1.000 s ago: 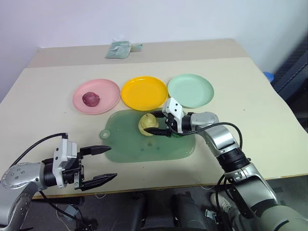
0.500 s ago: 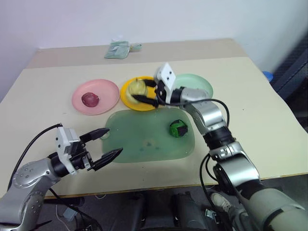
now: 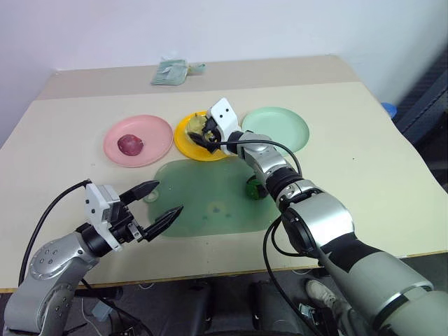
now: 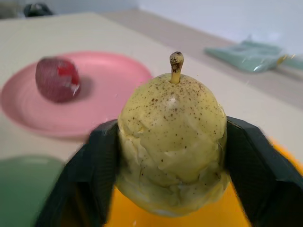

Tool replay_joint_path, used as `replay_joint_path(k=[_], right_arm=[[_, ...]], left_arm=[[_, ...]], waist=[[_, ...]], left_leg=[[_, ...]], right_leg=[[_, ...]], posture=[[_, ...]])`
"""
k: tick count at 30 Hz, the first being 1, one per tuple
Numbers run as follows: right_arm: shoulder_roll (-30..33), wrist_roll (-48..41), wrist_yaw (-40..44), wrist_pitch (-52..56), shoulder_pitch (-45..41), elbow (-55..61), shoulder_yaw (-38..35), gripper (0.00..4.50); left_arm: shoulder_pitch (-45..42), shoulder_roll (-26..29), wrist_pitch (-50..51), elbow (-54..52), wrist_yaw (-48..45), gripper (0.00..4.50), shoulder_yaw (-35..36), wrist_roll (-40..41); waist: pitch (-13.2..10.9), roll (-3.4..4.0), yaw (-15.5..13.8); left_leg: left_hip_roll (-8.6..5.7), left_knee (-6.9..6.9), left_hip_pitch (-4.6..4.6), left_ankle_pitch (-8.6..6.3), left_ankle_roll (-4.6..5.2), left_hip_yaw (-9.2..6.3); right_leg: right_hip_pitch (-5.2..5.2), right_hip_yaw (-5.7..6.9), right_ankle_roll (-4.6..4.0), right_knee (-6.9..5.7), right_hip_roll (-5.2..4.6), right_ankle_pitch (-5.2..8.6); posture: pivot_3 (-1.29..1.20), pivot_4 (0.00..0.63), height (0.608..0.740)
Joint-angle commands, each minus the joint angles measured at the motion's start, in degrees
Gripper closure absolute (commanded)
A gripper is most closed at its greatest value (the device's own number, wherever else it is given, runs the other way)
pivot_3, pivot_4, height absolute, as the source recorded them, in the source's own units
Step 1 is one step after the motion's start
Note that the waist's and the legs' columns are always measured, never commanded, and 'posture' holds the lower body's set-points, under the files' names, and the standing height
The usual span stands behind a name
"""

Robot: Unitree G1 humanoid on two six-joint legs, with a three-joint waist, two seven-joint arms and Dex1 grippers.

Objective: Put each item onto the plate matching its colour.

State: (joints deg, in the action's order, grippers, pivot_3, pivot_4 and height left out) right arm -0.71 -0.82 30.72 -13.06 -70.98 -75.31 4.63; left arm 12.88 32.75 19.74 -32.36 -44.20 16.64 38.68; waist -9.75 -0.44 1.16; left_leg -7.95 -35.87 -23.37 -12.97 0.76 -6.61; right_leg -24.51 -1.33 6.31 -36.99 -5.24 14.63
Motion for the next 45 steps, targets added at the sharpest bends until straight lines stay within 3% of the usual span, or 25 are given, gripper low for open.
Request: replay_joint_path(k=[1,5,10,16,22,30,41,44,45], right_arm=[[0.8,0.2,-0.4,-2.3,-2.7,1.1,-2.3,0.09],[4.3,-0.6,2.4,-3.7,-1.8,3.2,-4.0,0.09],[9.6,-4.8,11.7,-1.2,3.2,12.1,-7.0,0.09],[23.4,-14.6,24.2,24.4,29.5,56.9,-5.9,0.09],[31.5,-20.9,26.2,40.8,44.6,78.9,-5.4,0.09],[31.0,-21.5,24.1,44.8,48.2,81.4,-3.1,0.09],[27.7,-15.8,23.9,36.4,45.5,67.8,1.8,0.09],[27.3,-15.5,24.0,34.9,45.0,66.6,1.8,0.95],[27.1,-15.8,23.9,34.7,44.6,66.7,1.5,1.43]], left_arm=[[-0.2,0.7,-0.9,-2.0,0.2,0.00,1.1,0.1],[-1.2,0.9,-1.1,-0.9,-0.3,0.00,0.0,-0.2],[-3.6,0.5,-1.3,1.3,-1.3,0.00,-1.6,-0.7],[-8.7,0.4,-1.8,6.7,-4.5,0.00,-5.3,-1.5],[-13.1,1.1,-2.2,11.4,-8.4,0.00,-6.9,-2.0],[-15.4,1.5,-2.1,13.6,-11.0,0.00,-7.6,-2.6],[-11.7,2.4,-2.0,9.9,-10.0,0.00,-5.8,-2.8],[-10.4,2.5,-1.9,8.8,-9.3,0.00,-5.1,-2.6],[-10.0,2.4,-1.8,8.5,-9.0,0.00,-4.9,-2.6]], waist=[[0.0,0.00,0.0],[0.0,0.01,-0.1],[0.0,0.02,0.0],[0.0,0.04,-1.3],[0.0,0.22,-0.1],[0.0,0.19,-0.9],[0.0,0.17,-0.6],[0.0,0.17,-0.6],[0.0,0.17,-0.6]], left_leg=[[0.00,0.00,0.00,0.00,0.00,0.00],[0.00,-0.01,0.00,0.00,0.00,0.00],[0.00,-0.04,0.00,0.00,0.00,-0.01],[-0.04,-0.12,-0.07,-0.07,0.12,-0.13],[0.13,-0.08,-0.04,-0.17,0.29,0.07],[0.17,-0.17,-0.04,-0.20,0.32,0.13],[0.18,-0.16,-0.04,-0.19,0.32,0.13],[0.19,-0.16,-0.04,-0.19,0.32,0.13],[0.19,-0.16,-0.04,-0.19,0.32,0.13]], right_leg=[[-0.01,0.00,0.00,-0.02,0.01,0.00],[-0.02,0.00,0.00,-0.02,0.02,0.00],[0.05,0.00,0.00,-0.02,0.01,0.00],[0.14,0.03,0.00,0.03,-0.13,0.00],[0.03,-0.06,-0.02,-0.06,-0.13,0.02],[0.11,-0.03,-0.02,0.02,-0.14,0.02],[0.10,-0.02,-0.02,0.01,-0.13,0.02],[0.11,-0.01,-0.03,0.01,-0.13,0.02],[0.11,-0.02,-0.03,0.02,-0.12,0.02]], posture=[[0.00,0.150,0.740],[0.00,0.150,0.740],[0.00,0.150,0.740],[0.00,0.150,0.740],[0.00,0.150,0.740],[0.00,0.150,0.740],[0.00,0.150,0.740],[0.00,0.150,0.740],[0.00,0.150,0.740]])
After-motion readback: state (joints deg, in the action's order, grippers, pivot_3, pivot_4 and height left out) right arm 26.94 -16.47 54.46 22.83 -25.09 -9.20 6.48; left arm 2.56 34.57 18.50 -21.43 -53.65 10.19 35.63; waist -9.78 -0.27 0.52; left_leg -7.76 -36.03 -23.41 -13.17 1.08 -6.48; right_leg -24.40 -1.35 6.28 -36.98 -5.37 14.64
